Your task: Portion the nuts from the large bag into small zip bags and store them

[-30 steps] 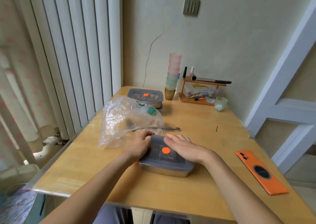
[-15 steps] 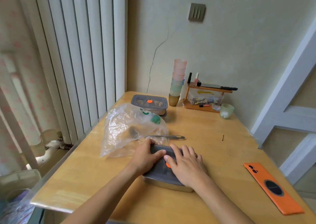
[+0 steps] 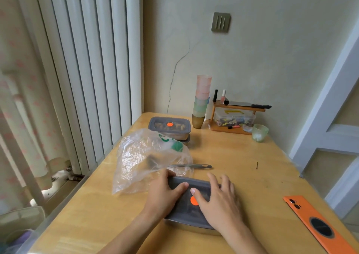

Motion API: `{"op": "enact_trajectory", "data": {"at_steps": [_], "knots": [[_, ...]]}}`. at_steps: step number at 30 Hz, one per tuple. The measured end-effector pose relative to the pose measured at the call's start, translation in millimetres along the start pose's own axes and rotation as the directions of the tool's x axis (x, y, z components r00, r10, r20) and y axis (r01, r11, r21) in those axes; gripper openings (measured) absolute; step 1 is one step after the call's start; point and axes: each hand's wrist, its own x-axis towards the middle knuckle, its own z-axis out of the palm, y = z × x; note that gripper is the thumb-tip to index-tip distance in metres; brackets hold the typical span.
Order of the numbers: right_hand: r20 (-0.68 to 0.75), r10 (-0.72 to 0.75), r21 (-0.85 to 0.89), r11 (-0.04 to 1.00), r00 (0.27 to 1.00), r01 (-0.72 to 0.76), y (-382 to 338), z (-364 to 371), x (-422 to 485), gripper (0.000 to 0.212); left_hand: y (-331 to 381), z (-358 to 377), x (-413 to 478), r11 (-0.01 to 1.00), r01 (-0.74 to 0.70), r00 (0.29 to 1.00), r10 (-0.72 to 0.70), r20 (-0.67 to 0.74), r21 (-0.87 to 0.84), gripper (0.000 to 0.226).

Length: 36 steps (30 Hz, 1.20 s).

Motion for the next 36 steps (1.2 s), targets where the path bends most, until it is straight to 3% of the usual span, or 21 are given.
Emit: {"op": "enact_trajectory", "data": {"at_steps": [1, 3, 5, 9, 13, 17, 20, 25, 28, 31, 36], "knots": [[0.019, 0.099, 0.023, 0.995, 0.995, -0.100, -0.8, -2.8, -2.2, 0.091, 4.4, -0.8, -3.0, 0.989, 0.003, 0.999, 0.004, -0.044, 0.151, 0.041], [0.094, 0.209, 0.037, 0.976, 0.973, -0.213, -3.0, -10.3, -3.6, 0.098, 15.3, -3.3, -11.2, 0.860, 0.060, 0.997, -0.025, -0.076, 0.506, 0.047], [0.137, 0.220, 0.050, 0.972, 0.966, -0.228, -3.0, -19.1, -0.8, 0.097, 23.3, -6.4, -15.7, 0.767, 0.061, 0.997, -0.075, -0.006, 0.639, 0.056], [0.186, 0.167, 0.240, 0.948, 0.968, -0.210, 4.7, -43.6, 18.0, 0.095, 39.4, -28.0, -6.7, 0.888, 0.057, 0.995, -0.088, 0.048, 0.456, 0.045], [0.073, 0.084, 0.568, 0.815, 0.994, -0.110, -7.8, -89.2, 47.3, 0.082, 67.6, -61.9, 25.6, 0.990, -0.049, 0.997, 0.041, 0.061, 0.130, 0.033], [-0.088, 0.045, 0.753, 0.657, 0.995, 0.037, -43.8, -102.9, 105.6, 0.059, 76.1, -78.7, 105.6, 0.993, -0.121, 0.982, 0.118, -0.146, -0.008, 0.026], [-0.150, 0.021, 0.780, 0.617, 0.988, 0.105, -74.6, -82.4, 161.8, 0.060, 65.7, -76.3, 181.3, 0.999, -0.048, 0.979, 0.048, -0.197, 0.005, 0.030], [-0.145, -0.083, 0.723, 0.672, 0.986, 0.163, -97.0, -40.9, 225.5, 0.057, 23.3, -66.3, 240.0, 0.993, 0.117, 0.984, -0.119, -0.132, -0.028, 0.022], [-0.108, -0.123, 0.650, 0.742, 0.987, 0.164, -100.3, -32.3, 238.6, 0.058, 2.3, -65.8, 251.1, 0.967, 0.222, 0.968, -0.234, -0.095, -0.121, 0.024], [-0.132, -0.096, 0.548, 0.822, 0.986, 0.154, -104.8, -30.9, 241.6, 0.063, -7.8, -64.4, 259.8, 0.960, 0.224, 0.969, -0.239, -0.071, -0.168, 0.033], [-0.092, -0.085, 0.670, 0.731, 0.992, 0.125, -109.8, -29.8, 237.6, 0.064, -7.3, -65.7, 261.7, 0.951, 0.263, 0.962, -0.272, -0.032, -0.159, 0.036]]}}
